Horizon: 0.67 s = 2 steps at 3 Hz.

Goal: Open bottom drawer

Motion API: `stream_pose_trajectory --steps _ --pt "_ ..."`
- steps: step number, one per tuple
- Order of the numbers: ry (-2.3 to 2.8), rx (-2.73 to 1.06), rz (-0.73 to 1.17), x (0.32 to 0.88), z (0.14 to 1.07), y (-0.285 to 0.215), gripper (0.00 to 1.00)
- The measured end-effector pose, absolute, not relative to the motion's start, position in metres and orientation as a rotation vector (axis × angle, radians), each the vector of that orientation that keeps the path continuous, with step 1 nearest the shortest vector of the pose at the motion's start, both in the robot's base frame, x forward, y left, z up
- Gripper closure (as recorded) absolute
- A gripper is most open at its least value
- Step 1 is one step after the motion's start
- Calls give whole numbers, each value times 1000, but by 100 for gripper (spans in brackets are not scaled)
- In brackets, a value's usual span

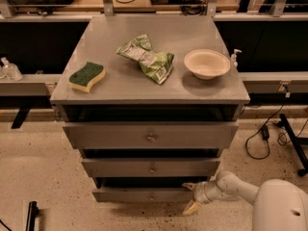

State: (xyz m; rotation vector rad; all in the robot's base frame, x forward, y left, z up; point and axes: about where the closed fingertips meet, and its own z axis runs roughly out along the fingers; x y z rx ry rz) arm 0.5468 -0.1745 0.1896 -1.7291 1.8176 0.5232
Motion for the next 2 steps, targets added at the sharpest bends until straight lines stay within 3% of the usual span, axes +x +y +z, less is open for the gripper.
stream_pose_trajectory --steps 1,2 --pt "1817 -1730 526 546 189 -173 0" --pt "1816 -1734 526 546 189 -172 0"
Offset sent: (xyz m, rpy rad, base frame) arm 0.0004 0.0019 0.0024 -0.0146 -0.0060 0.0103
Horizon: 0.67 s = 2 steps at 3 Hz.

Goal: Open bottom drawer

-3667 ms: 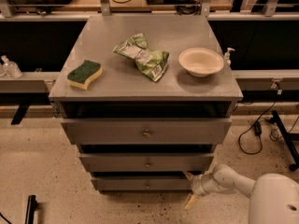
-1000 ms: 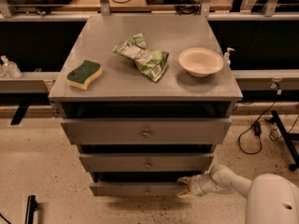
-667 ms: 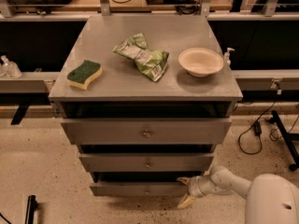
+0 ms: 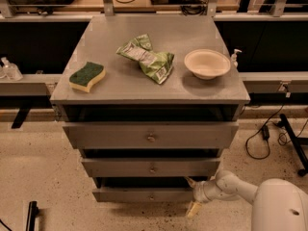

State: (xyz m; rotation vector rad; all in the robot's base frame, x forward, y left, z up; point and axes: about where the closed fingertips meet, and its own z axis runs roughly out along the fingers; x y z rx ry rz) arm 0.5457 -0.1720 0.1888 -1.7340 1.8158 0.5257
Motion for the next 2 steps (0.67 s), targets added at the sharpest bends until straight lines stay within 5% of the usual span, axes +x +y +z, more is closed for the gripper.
stream_pose_trajectory --steps 1,2 --pt "1791 -1774 546 545 190 -168 0" --pt "1771 -1808 590 544 189 -163 14"
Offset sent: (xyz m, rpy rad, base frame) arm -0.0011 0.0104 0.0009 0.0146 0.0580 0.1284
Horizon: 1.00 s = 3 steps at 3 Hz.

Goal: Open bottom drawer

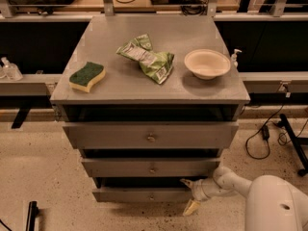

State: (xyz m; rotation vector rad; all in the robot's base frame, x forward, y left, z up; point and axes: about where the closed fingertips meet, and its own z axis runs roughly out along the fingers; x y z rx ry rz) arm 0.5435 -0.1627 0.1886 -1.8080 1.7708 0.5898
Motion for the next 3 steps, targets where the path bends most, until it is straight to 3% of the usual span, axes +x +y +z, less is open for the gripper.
stream_pose_trajectory --steps 2,3 --pt "1737 -1857 691 531 190 -157 62" --pt "1721 -1868 702 525 197 -158 71"
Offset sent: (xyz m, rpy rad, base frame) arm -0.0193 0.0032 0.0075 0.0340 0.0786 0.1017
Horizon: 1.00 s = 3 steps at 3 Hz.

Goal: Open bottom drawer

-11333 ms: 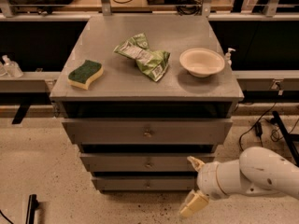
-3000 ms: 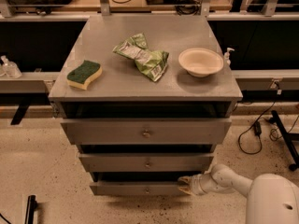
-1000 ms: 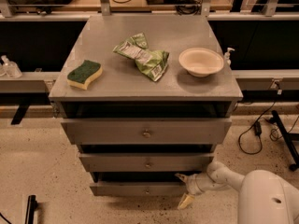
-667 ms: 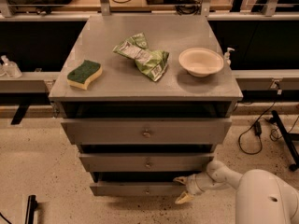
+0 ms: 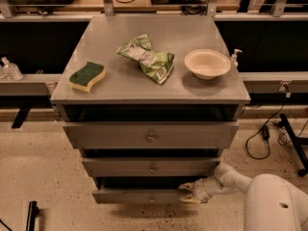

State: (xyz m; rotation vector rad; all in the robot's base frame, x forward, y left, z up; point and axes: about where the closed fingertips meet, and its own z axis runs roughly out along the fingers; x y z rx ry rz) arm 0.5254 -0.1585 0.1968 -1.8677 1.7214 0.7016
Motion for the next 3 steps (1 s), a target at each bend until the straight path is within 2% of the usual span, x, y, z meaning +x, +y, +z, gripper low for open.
stream_pose_trajectory --steps 2,3 --pt "1722 -1870 700 516 202 -158 69" --pt "1722 -1870 700 516 202 -158 53"
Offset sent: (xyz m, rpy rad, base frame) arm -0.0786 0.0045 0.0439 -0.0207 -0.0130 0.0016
